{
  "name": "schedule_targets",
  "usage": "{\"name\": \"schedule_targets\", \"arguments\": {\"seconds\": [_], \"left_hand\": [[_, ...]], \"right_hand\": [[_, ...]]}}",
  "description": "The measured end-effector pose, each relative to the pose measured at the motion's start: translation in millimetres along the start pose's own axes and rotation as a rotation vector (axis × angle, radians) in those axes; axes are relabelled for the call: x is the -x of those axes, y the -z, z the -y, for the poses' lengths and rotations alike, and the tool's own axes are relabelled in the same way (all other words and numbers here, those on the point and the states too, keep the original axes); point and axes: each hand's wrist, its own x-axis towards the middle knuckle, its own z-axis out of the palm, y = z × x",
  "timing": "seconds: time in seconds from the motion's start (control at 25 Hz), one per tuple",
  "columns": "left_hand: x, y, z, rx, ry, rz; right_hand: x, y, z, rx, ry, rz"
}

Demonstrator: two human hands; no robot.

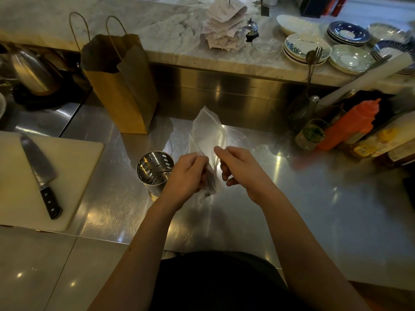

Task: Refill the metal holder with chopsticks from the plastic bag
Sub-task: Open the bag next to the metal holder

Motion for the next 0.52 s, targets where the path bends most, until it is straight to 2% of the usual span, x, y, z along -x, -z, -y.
{"name": "schedule_targets", "arguments": {"seconds": [0.12,0.28,0.52], "left_hand": [[-0.4,-1.9,2.4,-0.044,0.005,-0.052],[-1.2,3.7,7.7,0.015,0.029,-0.041],[-1.0,16.0,7.6,0.137,0.069,-0.085]], "right_hand": [[0.2,-4.5,-2.9,0.092,-0.014,0.045],[-0.7,-5.8,-3.1,0.096,-0.004,0.05],[-2.6,7.9,-3.7,0.09,-0.005,-0.035]]}}
